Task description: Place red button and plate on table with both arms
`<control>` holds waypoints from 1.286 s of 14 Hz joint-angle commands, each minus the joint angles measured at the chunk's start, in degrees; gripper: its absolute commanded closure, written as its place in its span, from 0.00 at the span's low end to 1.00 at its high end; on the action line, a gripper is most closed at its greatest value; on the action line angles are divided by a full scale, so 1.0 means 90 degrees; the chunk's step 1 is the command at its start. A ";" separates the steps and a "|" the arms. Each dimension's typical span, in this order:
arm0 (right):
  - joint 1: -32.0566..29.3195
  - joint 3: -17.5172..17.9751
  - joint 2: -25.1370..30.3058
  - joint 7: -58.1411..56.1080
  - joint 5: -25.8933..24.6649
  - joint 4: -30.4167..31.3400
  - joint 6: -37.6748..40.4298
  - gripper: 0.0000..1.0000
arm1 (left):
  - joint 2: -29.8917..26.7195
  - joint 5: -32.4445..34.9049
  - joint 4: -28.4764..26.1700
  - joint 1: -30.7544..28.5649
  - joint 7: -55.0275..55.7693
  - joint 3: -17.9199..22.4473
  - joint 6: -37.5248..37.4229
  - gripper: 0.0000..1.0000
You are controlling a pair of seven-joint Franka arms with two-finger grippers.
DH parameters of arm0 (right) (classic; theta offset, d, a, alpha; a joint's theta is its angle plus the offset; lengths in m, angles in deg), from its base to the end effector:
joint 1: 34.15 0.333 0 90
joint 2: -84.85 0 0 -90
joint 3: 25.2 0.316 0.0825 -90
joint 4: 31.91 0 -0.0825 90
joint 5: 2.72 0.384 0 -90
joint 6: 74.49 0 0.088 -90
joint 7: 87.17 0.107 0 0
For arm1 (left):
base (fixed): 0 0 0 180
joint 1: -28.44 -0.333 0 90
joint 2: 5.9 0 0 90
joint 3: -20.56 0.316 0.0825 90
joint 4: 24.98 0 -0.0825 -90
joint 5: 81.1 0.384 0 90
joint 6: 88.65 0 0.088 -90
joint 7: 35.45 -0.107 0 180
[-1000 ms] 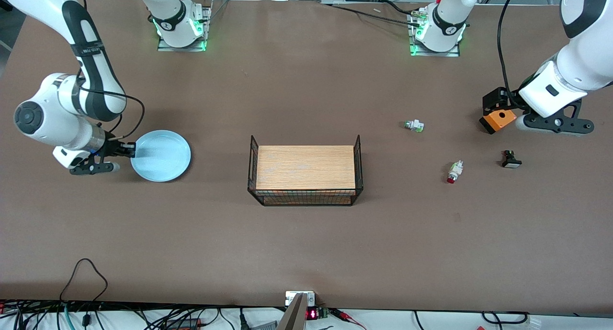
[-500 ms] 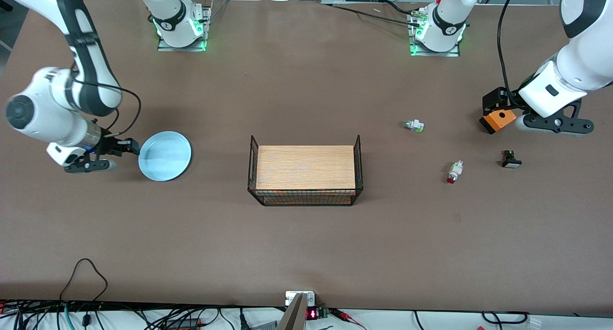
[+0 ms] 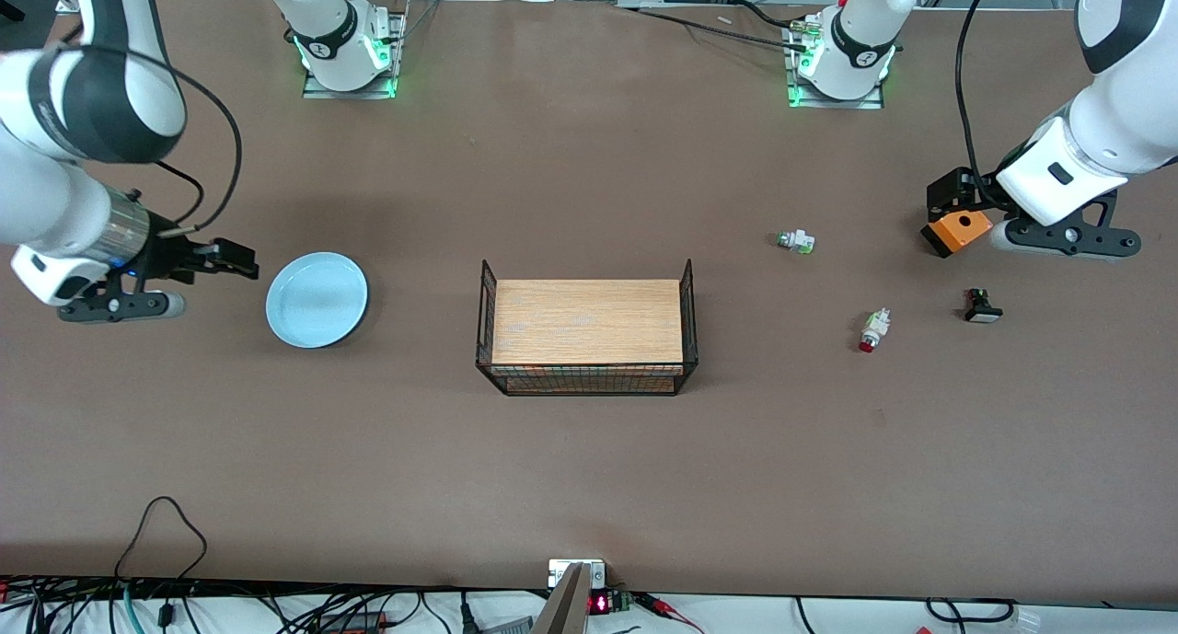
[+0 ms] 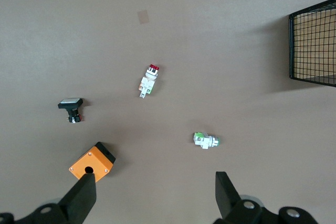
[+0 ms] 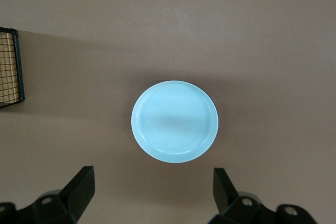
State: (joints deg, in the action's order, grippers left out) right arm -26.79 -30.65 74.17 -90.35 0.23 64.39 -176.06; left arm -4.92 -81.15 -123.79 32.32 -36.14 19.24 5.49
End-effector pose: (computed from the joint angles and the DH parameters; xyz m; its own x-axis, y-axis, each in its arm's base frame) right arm 0.6078 0.0284 0.4807 0.9927 0.0782 -0.0916 0.0751 -0.9965 -0.0368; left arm 0.5551 -0.0505 0.5484 0.9899 -0.1022 -0.0984 -0.1024 -0.9947 0.0024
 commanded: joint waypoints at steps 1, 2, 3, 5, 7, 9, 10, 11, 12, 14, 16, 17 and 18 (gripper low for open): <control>0.0099 -0.0020 -0.0102 0.0119 -0.0240 -0.0853 0.0950 0.00 | -0.0070 -0.0034 0.0060 0.0048 0.0066 0.0020 -0.0118 0.00; 0.0080 -0.0039 -0.0102 0.0109 -0.0240 -0.1117 0.1195 0.00 | -0.0070 -0.0034 0.0051 0.0048 0.0056 0.0020 -0.0118 0.00; 0.0041 -0.0088 -0.0092 0.0100 -0.0231 -0.1332 0.1285 0.00 | -0.0070 -0.0034 0.0051 0.0048 0.0027 0.0029 -0.0118 0.00; 0.0021 -0.0467 -0.0092 0.0051 -0.0221 -0.1607 0.1451 0.00 | -0.0060 -0.0034 0.0060 0.0048 0.0047 0.0029 -0.0118 0.00; -0.0017 -0.0469 0.0092 0.0099 -0.0260 -0.1482 0.1607 0.00 | -0.0070 -0.0034 0.0051 0.0048 0.0037 0.0029 -0.0118 0.00; -0.0008 -0.0479 0.0336 0.0109 -0.0270 -0.1025 0.1395 0.00 | -0.0070 -0.0034 0.0051 0.0048 0.0037 0.0029 -0.0118 0.00; 0.0011 -0.0469 0.0473 0.0158 -0.0270 -0.0742 0.1238 0.00 | -0.0070 -0.0034 0.0051 0.0048 0.0056 0.0029 -0.0118 0.00; 0.0002 -0.0469 0.0619 0.0177 -0.0260 -0.0565 0.1150 0.00 | -0.0070 -0.0034 0.0060 0.0048 0.0056 0.0029 -0.0118 0.00; -0.0008 -0.0469 0.0669 0.0178 -0.0250 -0.0534 0.1149 0.00 | -0.0070 -0.0034 0.0051 0.0048 0.0047 0.0029 -0.0118 0.00; -0.0018 -0.0508 0.0786 0.0178 -0.0221 -0.0553 0.1227 0.00 | -0.0070 -0.0034 0.0051 0.0048 0.0056 0.0029 -0.0118 0.00; 0.0002 -0.0499 0.0845 0.0168 -0.0240 -0.0573 0.1247 0.00 | -0.0070 -0.0034 0.0061 0.0048 0.0056 0.0029 -0.0118 0.00; 0.0021 -0.0479 0.0845 0.0168 -0.0260 -0.0592 0.1266 0.00 | -0.0070 -0.0034 0.0051 0.0048 0.0056 0.0029 -0.0118 0.00; 0.0021 -0.0469 0.0845 0.0148 -0.0250 -0.0631 0.1266 0.00 | -0.0070 -0.0034 0.0060 0.0048 0.0056 0.0029 -0.0118 0.00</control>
State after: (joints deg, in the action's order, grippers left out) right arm -26.95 -35.19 80.55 -89.60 -1.32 57.63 -164.37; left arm -4.92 -81.15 -123.77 32.32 -36.10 19.22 5.49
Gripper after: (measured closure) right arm 0.000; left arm 0.000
